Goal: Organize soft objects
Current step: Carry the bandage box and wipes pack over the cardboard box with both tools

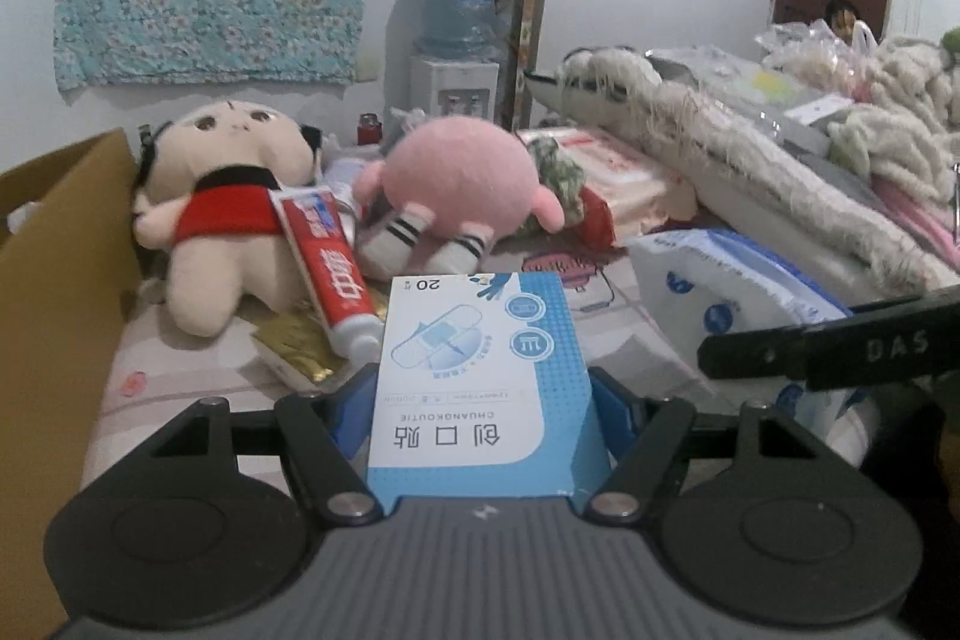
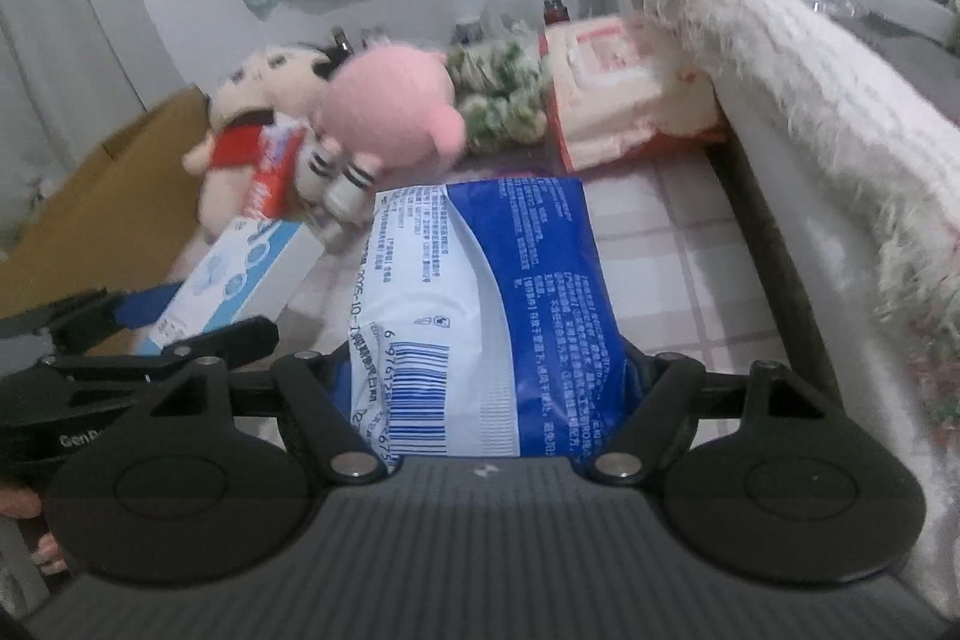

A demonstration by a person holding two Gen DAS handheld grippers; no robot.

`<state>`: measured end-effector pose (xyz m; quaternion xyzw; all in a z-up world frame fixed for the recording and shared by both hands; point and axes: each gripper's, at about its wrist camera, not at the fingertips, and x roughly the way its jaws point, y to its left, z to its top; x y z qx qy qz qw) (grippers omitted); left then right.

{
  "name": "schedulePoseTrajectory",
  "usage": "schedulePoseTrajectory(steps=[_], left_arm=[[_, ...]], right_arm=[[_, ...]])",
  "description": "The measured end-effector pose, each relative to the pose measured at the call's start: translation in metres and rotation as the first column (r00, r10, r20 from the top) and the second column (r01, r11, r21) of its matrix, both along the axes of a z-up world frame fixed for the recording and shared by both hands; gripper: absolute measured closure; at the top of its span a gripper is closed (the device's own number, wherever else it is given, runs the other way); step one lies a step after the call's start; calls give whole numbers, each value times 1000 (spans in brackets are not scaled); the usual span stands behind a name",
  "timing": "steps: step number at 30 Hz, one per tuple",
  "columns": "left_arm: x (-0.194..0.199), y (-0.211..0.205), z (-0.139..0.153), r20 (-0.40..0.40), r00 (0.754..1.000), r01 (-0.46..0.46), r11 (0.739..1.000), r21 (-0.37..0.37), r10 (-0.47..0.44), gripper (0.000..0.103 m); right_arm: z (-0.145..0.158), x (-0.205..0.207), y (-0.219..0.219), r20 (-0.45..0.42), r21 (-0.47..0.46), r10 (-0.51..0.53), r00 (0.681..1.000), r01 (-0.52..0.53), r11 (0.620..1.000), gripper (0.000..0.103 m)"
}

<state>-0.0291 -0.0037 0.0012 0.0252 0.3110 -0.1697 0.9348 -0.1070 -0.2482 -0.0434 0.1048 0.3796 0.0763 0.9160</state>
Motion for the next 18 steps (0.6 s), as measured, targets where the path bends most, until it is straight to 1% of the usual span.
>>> schedulePoseTrajectory(steps=[4,9,13,16,18], left_arm=[[-10,14,20,27,999,-17,1000,-13,18,30],[-26,43,63,86,994,-65,996,-58,70,30],[-34,73,100,135,985,-104,993,-53,110,30],[-29,104,124,146,977,-150,988,-46,155,30],[-22,130,138,146,969,-195,980,-35,199,30]], right_arm=[[20,-8,6,38,26,19,999,-20,999,29],[52,-9,27,99,61,71,992,-78,995,28],[83,0,54,151,95,132,980,-148,984,28],[106,14,82,179,120,169,969,-192,974,28],[120,25,104,201,131,201,959,-229,965,28]])
